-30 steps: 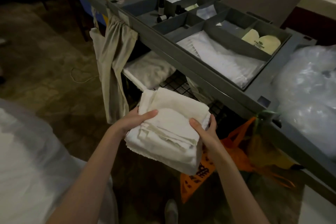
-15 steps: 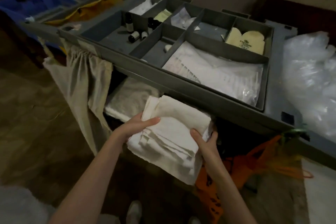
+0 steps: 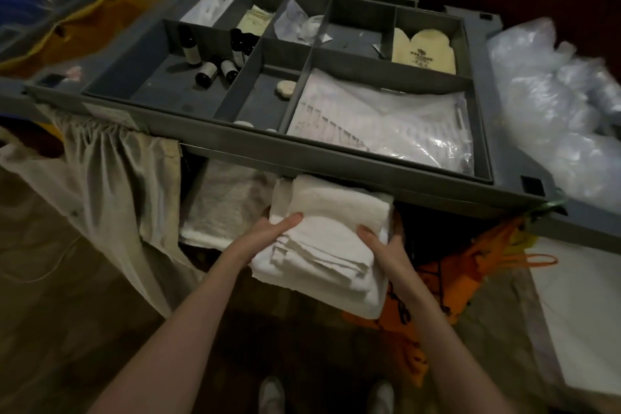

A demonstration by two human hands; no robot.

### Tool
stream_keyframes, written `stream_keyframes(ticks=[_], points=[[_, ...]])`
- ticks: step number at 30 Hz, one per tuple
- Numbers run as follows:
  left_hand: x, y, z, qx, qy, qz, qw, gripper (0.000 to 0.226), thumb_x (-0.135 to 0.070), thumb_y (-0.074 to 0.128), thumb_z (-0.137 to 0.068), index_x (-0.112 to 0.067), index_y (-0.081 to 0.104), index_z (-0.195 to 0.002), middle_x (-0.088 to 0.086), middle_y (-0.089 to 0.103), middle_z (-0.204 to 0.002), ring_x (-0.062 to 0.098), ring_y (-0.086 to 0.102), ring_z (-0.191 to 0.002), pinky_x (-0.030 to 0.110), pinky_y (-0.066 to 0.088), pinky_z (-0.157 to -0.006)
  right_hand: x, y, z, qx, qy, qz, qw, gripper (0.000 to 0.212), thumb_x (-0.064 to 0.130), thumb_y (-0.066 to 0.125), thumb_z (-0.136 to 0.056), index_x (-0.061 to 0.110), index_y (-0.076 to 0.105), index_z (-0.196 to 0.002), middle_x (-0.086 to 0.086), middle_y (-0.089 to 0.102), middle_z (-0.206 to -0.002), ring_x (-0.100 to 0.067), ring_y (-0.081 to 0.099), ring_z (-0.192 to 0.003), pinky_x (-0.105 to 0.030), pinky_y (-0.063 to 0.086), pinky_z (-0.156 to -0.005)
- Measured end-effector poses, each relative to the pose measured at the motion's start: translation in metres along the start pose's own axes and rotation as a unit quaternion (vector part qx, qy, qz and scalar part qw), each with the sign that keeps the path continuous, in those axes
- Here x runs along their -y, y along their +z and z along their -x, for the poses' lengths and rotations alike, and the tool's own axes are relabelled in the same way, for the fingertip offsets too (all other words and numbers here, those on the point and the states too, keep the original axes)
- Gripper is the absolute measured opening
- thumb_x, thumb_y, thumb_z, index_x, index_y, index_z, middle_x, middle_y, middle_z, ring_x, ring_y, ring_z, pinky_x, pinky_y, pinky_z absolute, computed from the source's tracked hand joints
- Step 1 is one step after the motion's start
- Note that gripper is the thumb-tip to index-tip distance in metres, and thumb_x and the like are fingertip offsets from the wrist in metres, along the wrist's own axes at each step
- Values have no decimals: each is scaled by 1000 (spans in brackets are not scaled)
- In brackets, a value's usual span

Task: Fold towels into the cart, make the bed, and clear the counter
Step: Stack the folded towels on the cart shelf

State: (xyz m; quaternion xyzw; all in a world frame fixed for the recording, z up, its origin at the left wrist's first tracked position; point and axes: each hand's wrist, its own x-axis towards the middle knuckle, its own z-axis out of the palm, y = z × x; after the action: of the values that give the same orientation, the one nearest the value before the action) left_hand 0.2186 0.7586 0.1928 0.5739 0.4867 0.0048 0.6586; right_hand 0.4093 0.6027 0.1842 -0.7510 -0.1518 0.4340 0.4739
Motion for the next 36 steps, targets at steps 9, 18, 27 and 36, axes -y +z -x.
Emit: stream_keyframes(ticks=[9,18,27,36], points=[[12,-1,-1,41,-14,-10,999,97,-76,65,-63,-25,38,-141,-6,51,-136,19,51,-122,40,39,-106,-20,-9,-11,35,62,43,997,130,84,71,-42,19,29,-146,-4,49,-138,-21,57,-114,-41,48,-98],[18,-6,-5,94,-35,-39,994,117,-78,66,-58,-27,12,-149,3,39,-145,23,48,-124,39,39,-105,-22,-7,10,49,69,19,996,121,78,73,-51,33,15,-147,-1,42,-142,-23,50,-122,-45,44,-102],[35,-1,4,68,-18,-10,998,103,-63,65,-72,-25,7,-148,3,36,-145,19,48,-116,37,42,-99,-30,-2,26,20,37,23,999,133,84,69,-40,40,6,-148,-2,29,-150,-24,38,-133,-50,38,-108],[17,-7,-3,40,1,-15,999,105,-70,64,-67,-25,15,-149,0,40,-145,22,47,-125,39,40,-104,-8,-13,12,59,19,8,998,116,82,72,-42,40,21,-138,1,44,-136,-21,53,-118,-47,45,-101]])
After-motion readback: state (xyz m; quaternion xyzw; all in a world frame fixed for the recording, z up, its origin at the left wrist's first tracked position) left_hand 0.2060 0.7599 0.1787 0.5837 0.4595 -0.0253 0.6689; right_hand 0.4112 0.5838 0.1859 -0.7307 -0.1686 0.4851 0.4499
